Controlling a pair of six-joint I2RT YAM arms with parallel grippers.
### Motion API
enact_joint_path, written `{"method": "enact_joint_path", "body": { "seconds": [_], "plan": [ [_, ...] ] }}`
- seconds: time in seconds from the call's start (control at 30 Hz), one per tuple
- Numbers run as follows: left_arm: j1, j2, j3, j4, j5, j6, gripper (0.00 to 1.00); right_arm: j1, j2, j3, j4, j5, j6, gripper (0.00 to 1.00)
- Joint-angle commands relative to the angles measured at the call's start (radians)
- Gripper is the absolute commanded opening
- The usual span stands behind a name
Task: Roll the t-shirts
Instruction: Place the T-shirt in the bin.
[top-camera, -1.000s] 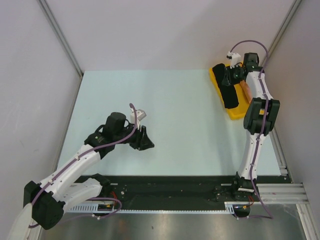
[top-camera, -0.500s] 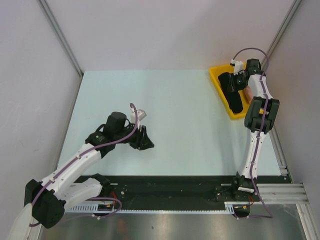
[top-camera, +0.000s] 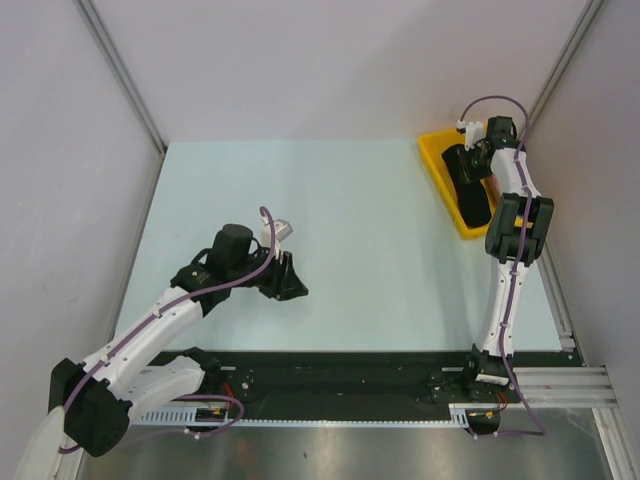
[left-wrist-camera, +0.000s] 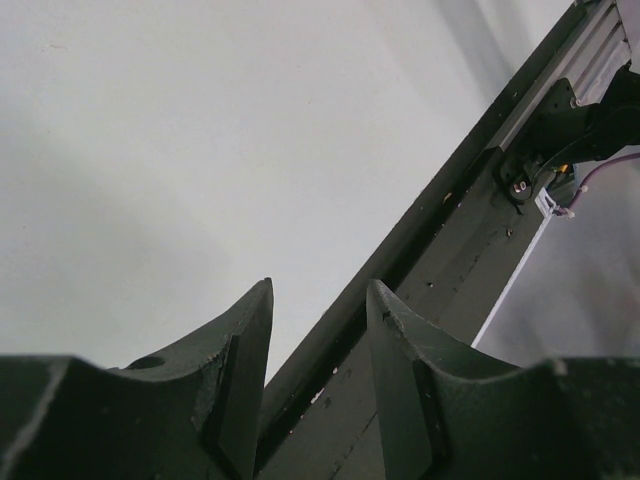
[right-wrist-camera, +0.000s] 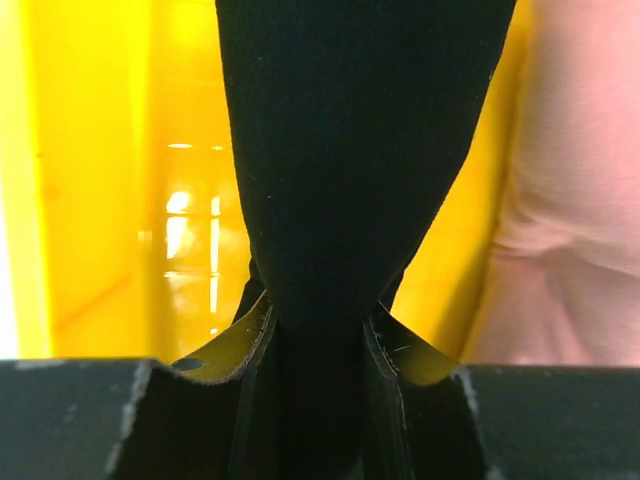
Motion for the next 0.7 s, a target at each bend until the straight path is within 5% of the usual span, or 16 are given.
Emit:
{"method": "enact_joint_path", "body": {
  "seconds": [0.0, 0.67],
  "plan": [
    [0.008, -0.013, -0.006, 0.024, 0.018, 0.027, 0.47, 0.011, -0.007, 0.069, 0.06, 0.097, -0.054, 0.0],
    [0.008, -0.007, -0.011, 0.022, 0.011, 0.027, 0.47, 0.014, 0.027, 0.077, 0.14, 0.296, -0.146, 0.0]
  ]
}}
